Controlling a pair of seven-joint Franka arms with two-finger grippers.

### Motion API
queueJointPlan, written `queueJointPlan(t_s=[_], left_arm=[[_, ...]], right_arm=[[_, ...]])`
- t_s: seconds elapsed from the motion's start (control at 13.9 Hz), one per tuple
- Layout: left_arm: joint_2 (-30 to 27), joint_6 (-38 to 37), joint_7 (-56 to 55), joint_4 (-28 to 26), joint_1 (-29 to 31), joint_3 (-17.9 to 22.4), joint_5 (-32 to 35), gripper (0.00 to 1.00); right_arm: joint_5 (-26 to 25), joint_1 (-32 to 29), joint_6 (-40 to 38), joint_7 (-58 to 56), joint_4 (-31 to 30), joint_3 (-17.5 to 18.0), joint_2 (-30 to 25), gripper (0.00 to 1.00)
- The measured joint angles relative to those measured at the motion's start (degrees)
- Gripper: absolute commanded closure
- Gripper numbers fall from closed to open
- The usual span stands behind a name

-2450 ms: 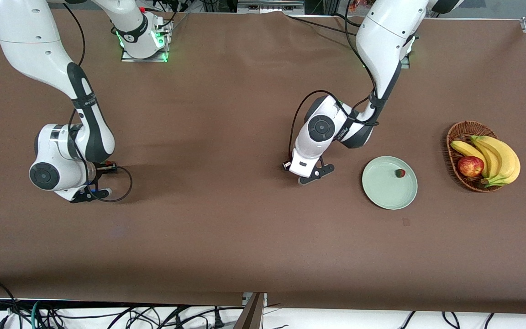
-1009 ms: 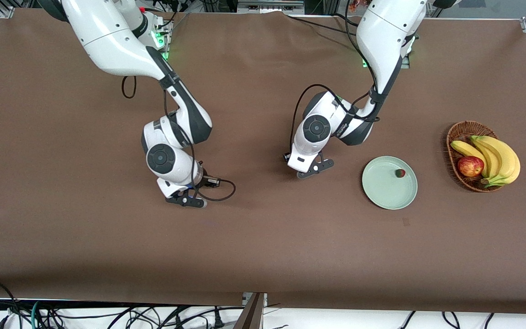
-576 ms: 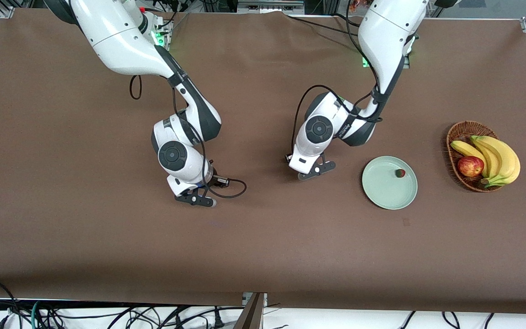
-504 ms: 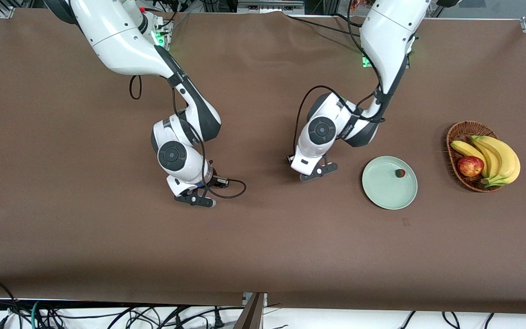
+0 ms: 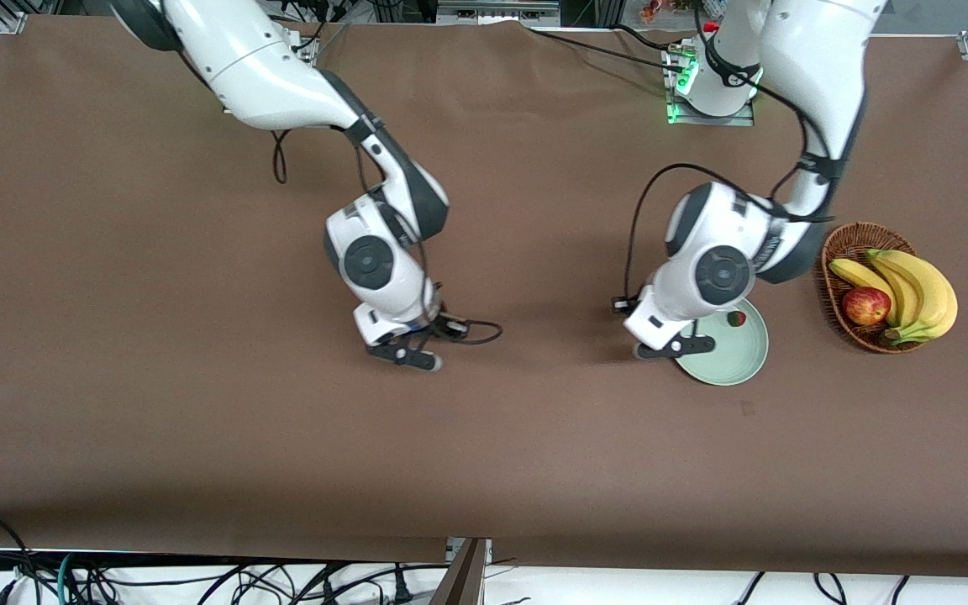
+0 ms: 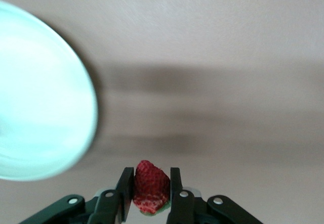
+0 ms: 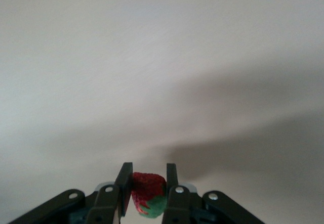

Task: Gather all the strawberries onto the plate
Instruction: 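Place the strawberry on the plate while the right gripper carries the last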

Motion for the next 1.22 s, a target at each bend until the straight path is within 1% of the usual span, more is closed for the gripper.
queueJointPlan(t_s=[0.14,0.22,0.29,0.36,0.43,0.5,0.58,0.65,0.94,1.08,1.22], left_arm=[[-0.3,-0.8,12.7,-0.1,3.4,0.1,0.0,0.86],[-0.2,-0.8,18.3,-0.2,5.0,0.1,0.0,0.83],[0.2,-0.8,23.5,-0.3,6.5,0.1,0.0,0.82],[0.7,-0.7,27.8,-0.4,7.9,0.1,0.0,0.67],[1.3,-0.2,31.5,-0.4,9.1,0.1,0.0,0.58],[2.0,0.5,34.4,-0.4,10.0,0.1,0.0,0.19],[2.5,0.9,36.2,-0.4,10.7,0.1,0.0,0.0],[2.9,1.2,37.0,-0.4,11.0,0.1,0.0,0.0],[3.0,1.3,37.1,-0.3,11.1,-0.5,0.0,0.0],[2.5,0.5,36.2,-0.2,11.1,-0.8,0.0,0.0],[1.5,-1.4,32.4,0.0,11.0,-1.1,-0.1,0.0]], right_arm=[[0.0,3.9,0.3,5.7,5.3,0.0,3.1,0.94],[0.0,5.5,0.8,8.1,7.8,0.0,4.7,0.94],[0.0,7.0,2.5,10.1,9.6,0.0,6.2,0.94],[0.0,8.2,5.3,11.9,10.6,0.0,7.5,0.92],[0.0,9.2,8.3,13.7,11.1,0.0,8.8,0.76],[0.0,10.1,10.5,15.0,11.4,0.0,10.0,0.62],[0.0,10.9,11.8,15.7,11.4,0.0,11.0,0.18],[0.0,11.4,12.4,16.0,11.6,0.0,11.7,0.0],[-1.3,11.5,12.0,16.1,12.9,-0.5,12.2,0.0],[-1.7,10.4,7.0,15.5,14.3,-1.4,11.5,0.0],[-1.8,7.0,0.6,10.6,16.1,-1.5,8.8,0.0]])
